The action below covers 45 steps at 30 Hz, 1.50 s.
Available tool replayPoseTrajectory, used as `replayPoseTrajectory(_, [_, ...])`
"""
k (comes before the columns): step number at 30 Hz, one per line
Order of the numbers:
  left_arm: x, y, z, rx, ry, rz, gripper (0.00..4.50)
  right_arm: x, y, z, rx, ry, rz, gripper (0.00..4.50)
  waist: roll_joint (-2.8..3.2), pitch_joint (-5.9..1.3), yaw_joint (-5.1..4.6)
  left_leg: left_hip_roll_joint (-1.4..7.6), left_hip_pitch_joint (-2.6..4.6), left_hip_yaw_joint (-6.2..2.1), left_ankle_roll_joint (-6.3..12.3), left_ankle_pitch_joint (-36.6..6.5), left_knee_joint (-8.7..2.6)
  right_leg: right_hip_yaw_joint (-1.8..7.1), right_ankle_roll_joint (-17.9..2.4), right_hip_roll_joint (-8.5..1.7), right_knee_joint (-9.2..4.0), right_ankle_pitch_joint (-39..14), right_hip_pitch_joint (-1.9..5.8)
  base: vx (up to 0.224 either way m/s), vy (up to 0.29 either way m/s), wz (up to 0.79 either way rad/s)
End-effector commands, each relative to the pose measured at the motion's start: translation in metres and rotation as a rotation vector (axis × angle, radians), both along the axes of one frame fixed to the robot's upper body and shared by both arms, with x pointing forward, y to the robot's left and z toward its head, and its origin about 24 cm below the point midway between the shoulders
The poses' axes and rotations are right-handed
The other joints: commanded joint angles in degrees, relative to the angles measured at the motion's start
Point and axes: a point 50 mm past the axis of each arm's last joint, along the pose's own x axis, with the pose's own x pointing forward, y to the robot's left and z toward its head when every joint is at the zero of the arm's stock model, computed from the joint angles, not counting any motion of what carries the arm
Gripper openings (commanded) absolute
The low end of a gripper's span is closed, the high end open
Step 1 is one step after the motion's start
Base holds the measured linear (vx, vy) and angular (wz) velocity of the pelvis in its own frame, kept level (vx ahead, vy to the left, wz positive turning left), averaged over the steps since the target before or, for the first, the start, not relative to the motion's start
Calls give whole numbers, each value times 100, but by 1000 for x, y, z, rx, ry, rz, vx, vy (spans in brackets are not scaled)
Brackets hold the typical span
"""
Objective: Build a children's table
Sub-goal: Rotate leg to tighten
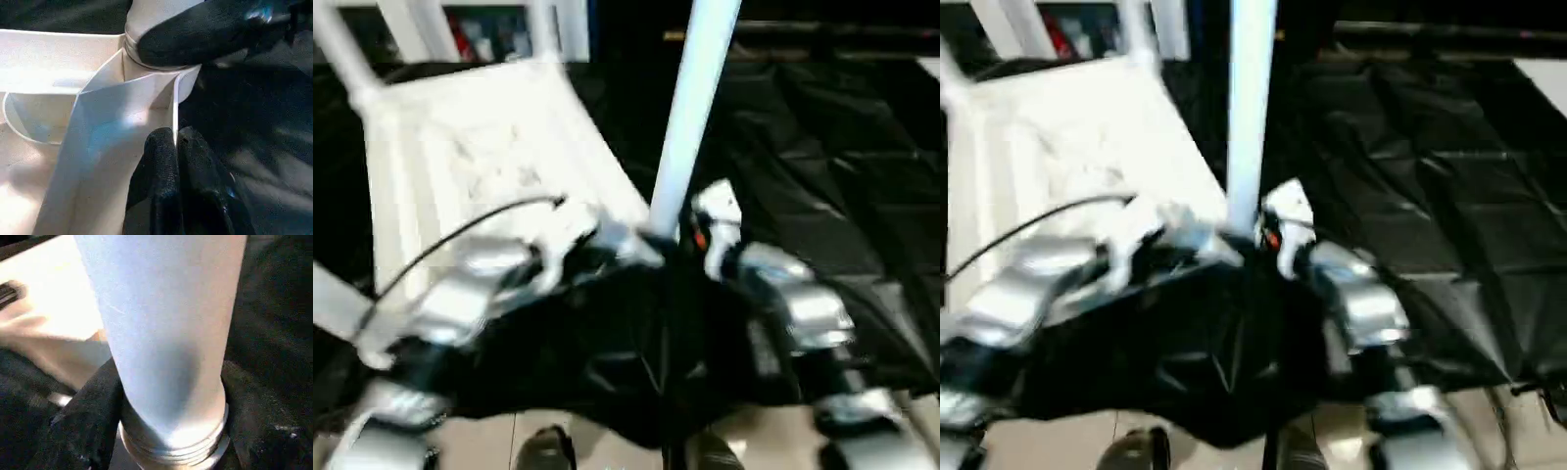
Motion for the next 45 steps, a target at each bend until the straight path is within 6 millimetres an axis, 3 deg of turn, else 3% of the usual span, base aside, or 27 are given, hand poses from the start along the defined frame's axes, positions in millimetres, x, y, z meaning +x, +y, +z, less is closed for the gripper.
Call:
replayPoseTrajectory(1, [9, -14, 5, -65, -36, 71, 0, -8, 21, -23, -31, 89, -22, 265, -27, -477, 1, 62, 81, -41, 92, -1104, -381, 257, -1071, -237, -421, -1796, 361, 0, 0, 0])
replayPoseTrajectory(2, [13, -22, 8, -72, -50, 76, 0, -9, 36, -24, -36, 89, -30, 265, -12, -498, 13, 60, 85, -49, 94, -1092, -376, 253, -1068, -240, -408, -1761, 373, 0, 0, 0])
replayPoseTrajectory(4, [14, -26, 8, -66, -58, 72, 0, -10, 46, -23, -25, 86, -17, 265, -9, -507, 14, 49, 59, -49, 133, -1053, -377, 248, -1036, -235, -405, -1692, 381, 0, 0, 0])
replayPoseTrajectory(5, [14, -26, 8, -63, -59, 71, 0, -10, 48, -22, -18, 85, -12, 321, -10, -510, 13, 52, 59, -47, 156, -1077, -376, 250, -1021, -241, -412, -1699, 374, 0, 0, 0])
replayPoseTrajectory(8, [14, -26, 8, -54, -65, 52, 0, -10, 57, -16, 32, 75, 33, 341, 4, -506, 6, 54, 56, -50, 195, -1196, -386, 243, -954, -231, -430, -1826, 362, 0, 0, 0])
replayPoseTrajectory(12, [8, -20, 7, -49, -66, -1, 0, -4, 45, -8, -18, 20, 58, 380, 9, -531, 4, 60, 59, -52, 196, -1184, -384, 238, -980, -224, -417, -1722, 371, 0, 0, 0])
replayPoseTrajectory(17, [2, -8, 6, -41, -60, -61, 0, -2, 19, -1, -57, 7, 176, 380, 6, -573, -1, 59, 29, -47, 353, -900, -346, 239, -1162, -219, -344, -1163, 428, 0, 0, 0])
replayPoseTrajectory(21, [-9, 5, 7, -44, -37, -177, 0, -8, -6, 7, -116, -18, 353, 380, 21, -642, 23, 72, 40, -32, 613, -521, -284, 233, -1507, -208, -240, -384, 468, 0, 0, 0])
replayPoseTrajectory(22, [-11, 7, 7, -41, -28, -197, 0, -9, -9, 8, -121, -15, 375, 380, 21, -632, 17, 70, 44, -16, 678, -510, -280, 236, -1587, -202, -240, -314, 445, 0, 0, 0])
replayPoseTrajectory(28, [-25, 19, 4, -13, 27, -345, 0, -13, -19, 12, -133, -2, 476, 380, 64, -646, 60, 109, 89, -16, 593, -730, -280, 233, -1645, -220, -253, -674, 423, 0, 0, 0])
replayPoseTrajectory(32, [-29, 24, 3, -2, 58, -392, 0, -15, -21, 12, -140, 5, 520, 347, 65, -625, 108, 120, 87, -18, 482, -902, -281, 233, -1596, -218, -253, -873, 402, 0, 0, 0])
replayPoseTrajectory(37, [-28, 30, 5, 5, 65, -397, 0, -21, -19, 10, -139, 28, 579, 302, 11, -619, 160, 121, 87, -29, 294, -1114, -290, 252, -1391, -246, -290, -1414, 391, 0, 0, 0])
replayPoseTrajectory(40, [-29, 31, 4, 5, 68, -394, 0, -23, -18, 7, -136, 37, 599, 275, -27, -600, 158, 113, 69, -30, 295, -1049, -291, 255, -1329, -244, -289, -1423, 381, 0, 0, 0])
replayPoseTrajectory(43, [-29, 32, 4, -5, 70, -375, 0, -22, -16, 7, -108, 48, 586, 267, -20, -607, 153, 106, 65, -30, 354, -890, -280, 254, -1343, -234, -259, -1225, 381, 0, 0, 0])
replayPoseTrajectory(45, [-25, 31, 3, -15, 59, -315, 0, -20, -13, 7, -94, 41, 539, 264, -40, -570, 140, 102, 57, -24, 376, -911, -286, 258, -1324, -231, -277, -1295, 364, 0, 0, 0])
